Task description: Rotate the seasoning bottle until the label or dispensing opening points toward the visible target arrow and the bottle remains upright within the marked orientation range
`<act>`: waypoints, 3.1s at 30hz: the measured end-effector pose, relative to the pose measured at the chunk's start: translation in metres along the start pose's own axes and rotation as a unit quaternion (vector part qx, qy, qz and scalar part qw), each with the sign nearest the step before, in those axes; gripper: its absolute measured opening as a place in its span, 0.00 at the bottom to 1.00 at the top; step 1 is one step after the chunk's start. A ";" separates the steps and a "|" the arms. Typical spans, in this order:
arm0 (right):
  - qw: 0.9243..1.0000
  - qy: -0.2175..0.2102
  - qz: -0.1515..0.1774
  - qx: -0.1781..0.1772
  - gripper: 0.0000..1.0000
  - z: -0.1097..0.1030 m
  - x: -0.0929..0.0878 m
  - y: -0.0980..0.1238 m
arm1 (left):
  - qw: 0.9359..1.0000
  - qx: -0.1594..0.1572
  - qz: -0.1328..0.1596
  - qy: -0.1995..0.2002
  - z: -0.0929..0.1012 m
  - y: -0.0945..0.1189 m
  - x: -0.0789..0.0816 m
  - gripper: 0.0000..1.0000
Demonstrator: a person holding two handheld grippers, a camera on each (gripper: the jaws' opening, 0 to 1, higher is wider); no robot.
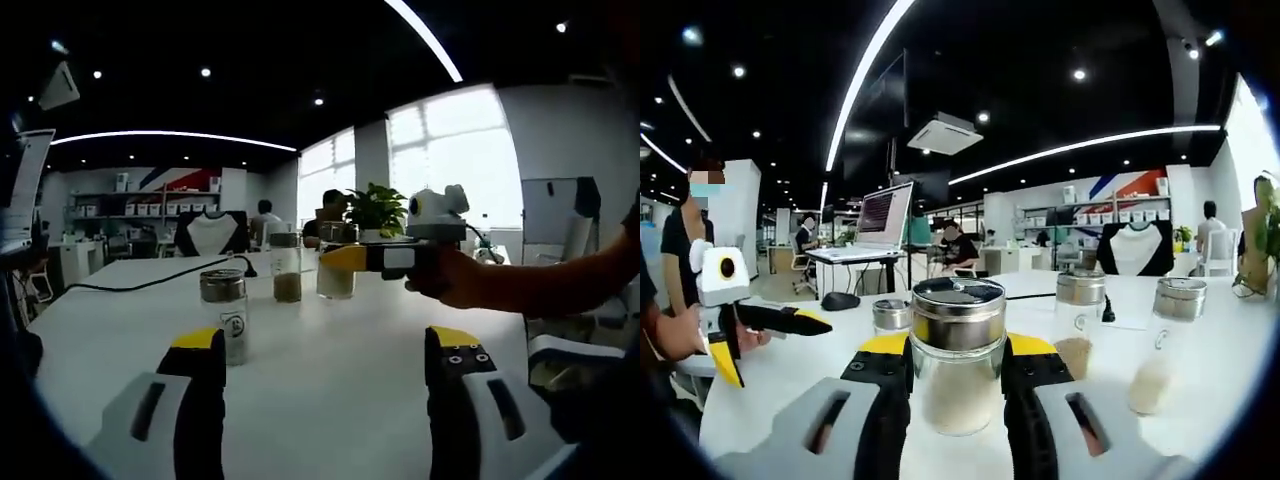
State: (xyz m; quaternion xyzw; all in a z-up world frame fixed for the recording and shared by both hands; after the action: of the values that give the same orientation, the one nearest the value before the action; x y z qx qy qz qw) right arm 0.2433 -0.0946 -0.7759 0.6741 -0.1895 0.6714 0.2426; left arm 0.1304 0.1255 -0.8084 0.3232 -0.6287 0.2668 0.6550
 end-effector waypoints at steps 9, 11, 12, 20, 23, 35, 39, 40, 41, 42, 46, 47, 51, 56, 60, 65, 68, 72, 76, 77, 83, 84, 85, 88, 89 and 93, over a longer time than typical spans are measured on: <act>0.999 0.020 0.006 0.030 0.32 -0.018 0.008 0.025 | 0.998 -0.053 0.029 0.003 0.011 -0.016 0.013 0.83; 0.999 0.018 0.007 0.041 0.32 -0.022 0.008 0.030 | 0.997 -0.078 0.022 0.015 0.015 -0.020 0.012 0.79; 0.999 0.014 0.009 0.047 0.32 -0.024 0.008 0.032 | 0.996 -0.086 0.020 0.012 0.016 -0.022 0.011 0.79; 0.991 0.031 0.010 0.131 0.32 -0.053 0.010 0.039 | 0.991 -0.132 -0.013 -0.026 0.022 -0.040 0.004 0.73; 0.987 0.018 0.006 0.160 0.33 -0.060 0.008 0.040 | 0.989 -0.141 -0.021 -0.028 0.023 -0.043 0.006 0.70; 0.972 -0.012 0.001 0.233 0.33 -0.081 -0.007 0.047 | 0.976 -0.214 0.022 -0.042 0.035 -0.040 0.011 0.62; 0.965 -0.038 0.021 0.258 0.33 -0.087 -0.007 0.049 | 0.971 -0.236 0.016 -0.015 0.036 -0.044 0.013 0.56; 0.965 -0.045 0.024 0.258 0.33 -0.087 -0.006 0.049 | 0.973 -0.229 0.009 -0.014 0.038 -0.041 0.012 0.56; 0.965 -0.050 0.024 0.258 0.33 -0.088 -0.006 0.049 | 0.973 -0.229 0.008 -0.013 0.039 -0.040 0.012 0.55; 0.964 -0.052 0.024 0.260 0.33 -0.088 -0.006 0.049 | 0.972 -0.234 0.010 -0.018 0.041 -0.038 0.012 0.54; 0.960 -0.058 0.022 0.272 0.33 -0.092 -0.008 0.050 | 0.967 -0.256 0.002 -0.017 0.048 -0.034 0.011 0.51; 0.960 -0.057 0.020 0.275 0.33 -0.092 -0.009 0.050 | 0.965 -0.262 0.002 -0.026 0.051 -0.032 0.010 0.49; 0.966 -0.004 0.018 0.258 0.33 -0.093 -0.013 0.048 | 0.970 -0.224 -0.020 -0.091 0.057 -0.031 0.005 0.39; 0.980 0.041 0.030 0.193 0.34 -0.102 -0.010 0.048 | 0.984 -0.154 -0.020 -0.093 0.060 -0.034 0.009 0.38; 0.989 0.003 0.052 0.135 0.34 -0.101 -0.007 0.047 | 0.993 -0.100 -0.017 -0.056 0.059 -0.035 0.016 0.38; 0.994 -0.010 0.059 0.089 0.34 -0.107 -0.010 0.048 | 0.995 -0.056 -0.031 -0.071 0.061 -0.036 0.017 0.38; 0.995 -0.001 0.061 0.073 0.33 -0.113 -0.013 0.050 | 0.996 -0.076 -0.023 -0.048 0.062 -0.035 0.012 0.38; 0.995 0.009 0.058 0.085 0.32 -0.112 -0.016 0.057 | 0.990 -0.119 0.003 -0.070 0.063 -0.031 0.007 0.37; 0.978 -0.059 0.085 0.180 0.32 -0.112 -0.009 0.066 | 0.976 -0.213 0.039 -0.017 0.065 -0.026 0.014 0.37; 0.976 -0.060 0.086 0.190 0.32 -0.112 -0.009 0.067 | 0.973 -0.228 0.040 -0.022 0.065 -0.025 0.015 0.38; 0.972 -0.048 0.066 0.219 0.32 -0.113 -0.008 0.070 | 0.970 -0.237 0.003 -0.053 0.069 -0.023 0.020 0.38; 0.978 -0.037 0.073 0.190 0.32 -0.111 -0.007 0.067 | 0.976 -0.215 -0.002 -0.048 0.068 -0.025 0.020 0.38; 0.982 -0.030 0.075 0.173 0.32 -0.112 -0.008 0.066 | 0.982 -0.182 -0.006 -0.044 0.068 -0.027 0.020 0.38; 0.992 -0.050 0.056 0.106 0.31 -0.111 -0.010 0.061 | 0.994 -0.089 -0.022 -0.053 0.062 -0.032 0.018 0.38; 0.993 -0.058 0.053 0.093 0.31 -0.111 -0.010 0.059 | 0.996 -0.058 -0.027 -0.066 0.062 -0.032 0.018 0.38; 0.994 -0.077 0.057 0.053 0.32 -0.122 -0.008 0.055 | 0.995 -0.002 -0.022 -0.094 0.069 -0.029 0.020 0.38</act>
State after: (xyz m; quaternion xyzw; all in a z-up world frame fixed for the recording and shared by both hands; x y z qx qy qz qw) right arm 0.1121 -0.0688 -0.7819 0.7236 -0.2098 0.6396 0.1527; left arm 0.1085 0.0529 -0.7914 0.3597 -0.6805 0.2196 0.5994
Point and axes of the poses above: the point that each gripper's makers call its tool centre point, and the gripper's own axes: y roughly backward along the fingers, z roughly to its right, x roughly out of its top, the point moved 10 cm from there along y, roughly backward along the fingers, and after that the axes turned 4 degrees about -z, right-handed, at the moved point
